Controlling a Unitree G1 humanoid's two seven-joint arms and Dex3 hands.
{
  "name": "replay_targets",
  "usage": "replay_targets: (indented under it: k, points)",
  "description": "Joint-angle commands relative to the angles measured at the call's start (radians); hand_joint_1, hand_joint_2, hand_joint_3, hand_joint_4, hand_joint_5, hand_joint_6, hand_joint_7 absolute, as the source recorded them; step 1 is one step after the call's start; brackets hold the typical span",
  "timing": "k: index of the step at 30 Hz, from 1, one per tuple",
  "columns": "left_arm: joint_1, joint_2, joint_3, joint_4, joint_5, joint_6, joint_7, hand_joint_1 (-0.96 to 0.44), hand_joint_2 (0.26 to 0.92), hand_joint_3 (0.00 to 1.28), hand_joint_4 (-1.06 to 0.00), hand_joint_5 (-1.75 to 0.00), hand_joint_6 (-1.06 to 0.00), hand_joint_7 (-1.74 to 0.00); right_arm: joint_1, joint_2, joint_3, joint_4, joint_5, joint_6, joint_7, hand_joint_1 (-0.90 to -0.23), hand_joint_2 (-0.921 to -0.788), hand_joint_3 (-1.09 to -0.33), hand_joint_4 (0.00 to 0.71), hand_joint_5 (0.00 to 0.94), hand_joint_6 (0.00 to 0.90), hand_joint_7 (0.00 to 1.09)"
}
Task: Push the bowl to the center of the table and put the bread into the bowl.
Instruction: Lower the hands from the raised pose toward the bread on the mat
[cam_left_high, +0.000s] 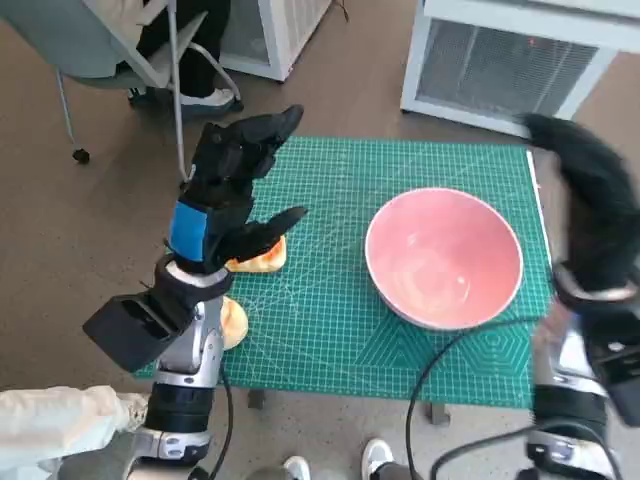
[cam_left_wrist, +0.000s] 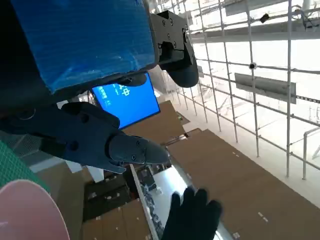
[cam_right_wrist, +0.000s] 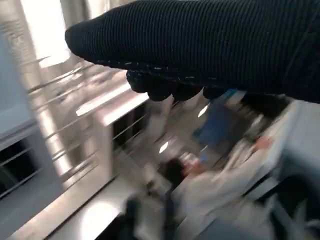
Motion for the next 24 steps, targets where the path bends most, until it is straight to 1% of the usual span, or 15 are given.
replay_targets:
  k: [1, 4, 6, 8, 11, 14, 15, 17, 18, 24]
  points:
    - [0.008, 0.009, 0.011, 0.010, -0.018, -0.020, -0.011, -0.31, 0.921, 0.16, -0.37, -0.13, -0.11, -0.85, 0.011, -0.031, -0.076, 0.172, -0.051, -0.007, -0.122, -0.543, -0.921, -0.774, 0.241, 0.004, 0.061, 0.48]
    - [0.012, 0.008, 0.016, 0.018, -0.022, -0.024, -0.013, -0.31, 0.921, 0.16, -0.38, -0.10, -0.12, -0.83, 0.006, -0.041, -0.096, 0.269, -0.074, -0.004, -0.185, -0.534, -0.921, -0.789, 0.240, 0.002, 0.062, 0.47]
    - [0.015, 0.006, 0.018, 0.021, -0.025, -0.027, -0.014, -0.30, 0.921, 0.16, -0.39, -0.10, -0.12, -0.82, -0.002, -0.044, -0.103, 0.338, -0.080, 0.003, -0.218, -0.530, -0.921, -0.798, 0.238, 0.001, 0.060, 0.46]
    - [0.016, 0.004, 0.020, 0.024, -0.026, -0.029, -0.014, -0.30, 0.921, 0.16, -0.39, -0.08, -0.13, -0.80, -0.011, -0.044, -0.110, 0.395, -0.073, 0.012, -0.227, -0.528, -0.921, -0.806, 0.231, 0.000, 0.056, 0.46]
    - [0.020, 0.003, 0.023, 0.028, -0.026, -0.031, -0.011, -0.30, 0.921, 0.15, -0.40, -0.07, -0.14, -0.79, -0.025, -0.038, -0.123, 0.497, -0.059, 0.055, -0.240, -0.527, -0.921, -0.816, 0.209, 0.000, 0.049, 0.44]
    - [0.023, 0.003, 0.026, 0.026, -0.026, -0.030, -0.009, -0.30, 0.921, 0.15, -0.41, -0.06, -0.15, -0.78, -0.039, -0.032, -0.130, 0.562, -0.056, 0.089, -0.249, -0.513, -0.921, -0.829, 0.189, 0.001, 0.072, 0.38]
    - [0.026, 0.003, 0.026, 0.022, -0.024, -0.028, -0.006, -0.30, 0.921, 0.15, -0.41, -0.06, -0.15, -0.78, -0.043, -0.025, -0.129, 0.585, -0.059, 0.105, -0.257, -0.510, -0.921, -0.831, 0.187, 0.001, 0.079, 0.36]
    - [0.031, 0.002, 0.026, 0.014, -0.021, -0.025, -0.002, -0.29, 0.921, 0.15, -0.41, -0.05, -0.16, -0.75, -0.049, -0.012, -0.126, 0.620, -0.065, 0.132, -0.268, -0.474, -0.921, -0.853, 0.183, 0.000, 0.092, 0.32]
    - [0.032, 0.002, 0.026, 0.011, -0.020, -0.024, -0.001, -0.29, 0.921, 0.15, -0.42, -0.05, -0.17, -0.75, -0.052, -0.007, -0.125, 0.631, -0.067, 0.144, -0.272, -0.469, -0.921, -0.853, 0.183, 0.000, 0.097, 0.30]
    - [0.040, 0.010, 0.030, -0.003, -0.009, -0.024, 0.010, -0.30, 0.921, 0.15, -0.42, -0.04, -0.17, -0.74, -0.065, 0.030, -0.094, 0.676, -0.100, 0.220, -0.298, -0.487, -0.921, -0.833, 0.169, 0.000, 0.108, 0.26]
